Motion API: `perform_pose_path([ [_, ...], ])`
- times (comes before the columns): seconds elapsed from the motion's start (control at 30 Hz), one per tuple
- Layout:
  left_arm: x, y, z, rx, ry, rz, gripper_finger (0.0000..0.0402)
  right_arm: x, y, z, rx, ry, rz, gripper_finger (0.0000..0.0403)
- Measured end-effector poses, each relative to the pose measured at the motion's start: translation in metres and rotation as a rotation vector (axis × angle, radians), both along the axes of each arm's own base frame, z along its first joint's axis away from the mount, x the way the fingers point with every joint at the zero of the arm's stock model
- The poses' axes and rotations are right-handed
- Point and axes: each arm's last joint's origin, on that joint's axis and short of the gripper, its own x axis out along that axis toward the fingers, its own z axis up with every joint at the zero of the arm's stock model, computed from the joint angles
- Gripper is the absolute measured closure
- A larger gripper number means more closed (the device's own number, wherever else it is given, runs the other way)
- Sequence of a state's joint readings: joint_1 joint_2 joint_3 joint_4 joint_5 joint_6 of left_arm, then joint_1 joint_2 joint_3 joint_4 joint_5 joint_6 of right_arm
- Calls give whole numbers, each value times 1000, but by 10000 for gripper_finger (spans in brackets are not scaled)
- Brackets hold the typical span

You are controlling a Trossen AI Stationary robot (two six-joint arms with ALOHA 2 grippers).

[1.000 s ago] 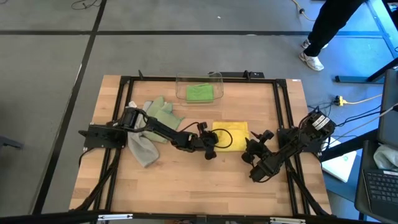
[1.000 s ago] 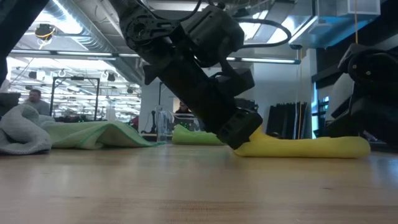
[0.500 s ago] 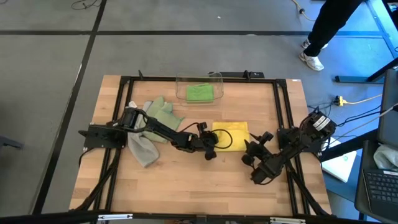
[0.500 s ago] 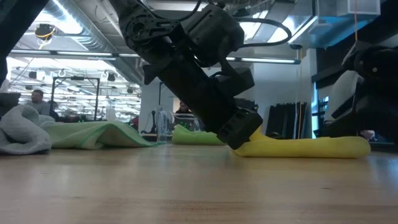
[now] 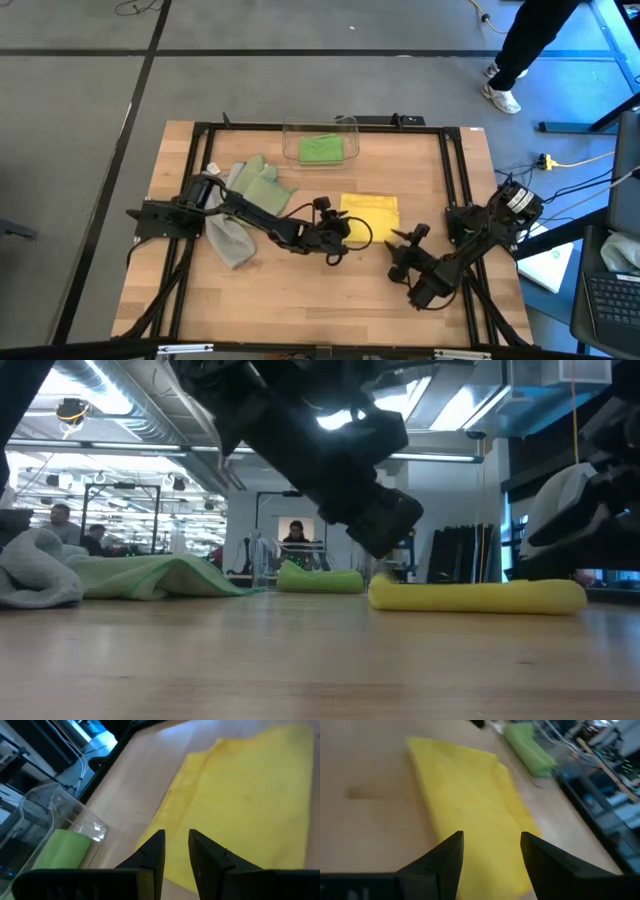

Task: Fold microfiber towels
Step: Fold the yellow microfiber cloth

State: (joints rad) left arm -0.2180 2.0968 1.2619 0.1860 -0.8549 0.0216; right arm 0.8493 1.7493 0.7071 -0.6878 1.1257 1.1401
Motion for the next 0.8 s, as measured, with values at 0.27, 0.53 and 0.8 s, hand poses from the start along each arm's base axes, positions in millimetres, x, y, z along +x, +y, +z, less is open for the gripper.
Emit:
perform_pose_path([
  [0.27,-1,5,-3,-22,16,18,324,14,15,-1,19,24,123,202],
  [0.53,1,0,-5,-153,19,-103,324,15,8,-5,7,65,120,202],
  [0.8,1,-3,-12,-248,82,-237,324,7,-11,-18,65,68,33,202],
])
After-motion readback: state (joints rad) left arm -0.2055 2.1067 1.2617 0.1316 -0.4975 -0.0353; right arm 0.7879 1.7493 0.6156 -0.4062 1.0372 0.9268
